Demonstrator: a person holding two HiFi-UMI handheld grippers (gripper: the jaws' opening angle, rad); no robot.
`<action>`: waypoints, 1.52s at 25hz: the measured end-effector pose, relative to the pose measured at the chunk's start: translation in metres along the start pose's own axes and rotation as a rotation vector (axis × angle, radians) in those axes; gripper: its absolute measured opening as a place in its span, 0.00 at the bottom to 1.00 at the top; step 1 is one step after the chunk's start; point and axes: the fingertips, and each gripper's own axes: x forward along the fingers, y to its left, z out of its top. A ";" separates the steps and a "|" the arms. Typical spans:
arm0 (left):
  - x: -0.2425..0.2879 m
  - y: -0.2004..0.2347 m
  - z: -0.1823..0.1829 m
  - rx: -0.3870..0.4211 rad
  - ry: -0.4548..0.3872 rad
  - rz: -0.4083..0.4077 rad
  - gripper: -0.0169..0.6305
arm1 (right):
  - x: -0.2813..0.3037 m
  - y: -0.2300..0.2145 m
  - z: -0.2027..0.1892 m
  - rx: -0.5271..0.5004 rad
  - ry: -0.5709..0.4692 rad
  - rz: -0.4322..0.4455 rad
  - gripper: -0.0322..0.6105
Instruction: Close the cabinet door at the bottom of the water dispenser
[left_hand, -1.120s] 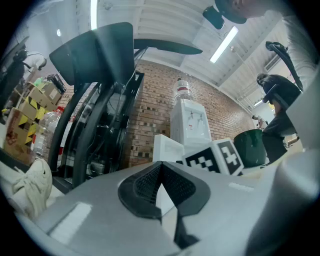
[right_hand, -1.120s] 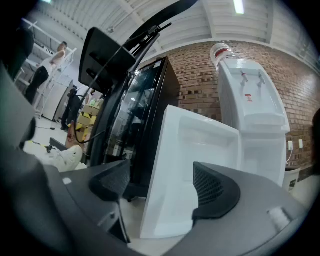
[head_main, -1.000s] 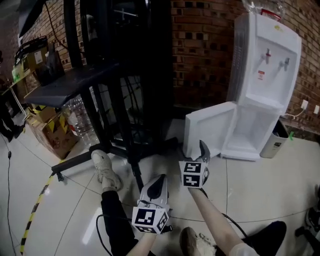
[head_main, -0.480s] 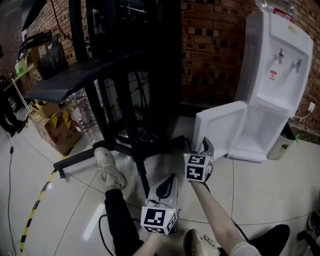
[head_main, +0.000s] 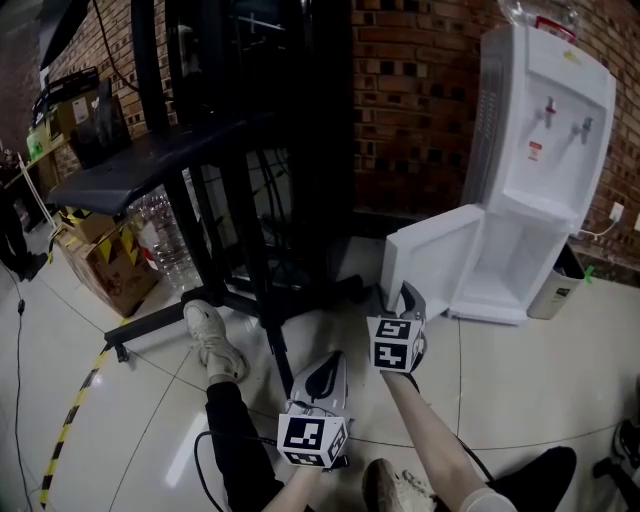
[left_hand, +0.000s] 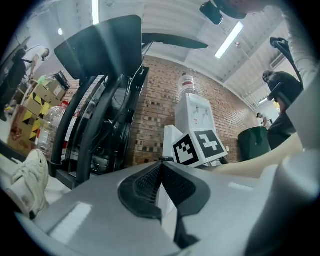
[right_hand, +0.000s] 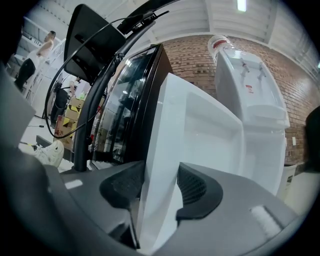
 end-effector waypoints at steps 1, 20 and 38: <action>0.000 -0.001 -0.002 0.009 0.008 -0.002 0.05 | -0.003 -0.001 -0.001 -0.011 -0.001 0.004 0.36; 0.046 -0.049 -0.021 -0.022 0.082 0.009 0.05 | -0.101 -0.054 -0.020 -0.049 0.022 -0.003 0.38; 0.091 -0.126 -0.035 -0.037 0.083 -0.147 0.05 | -0.176 -0.155 -0.041 -0.081 0.020 -0.147 0.36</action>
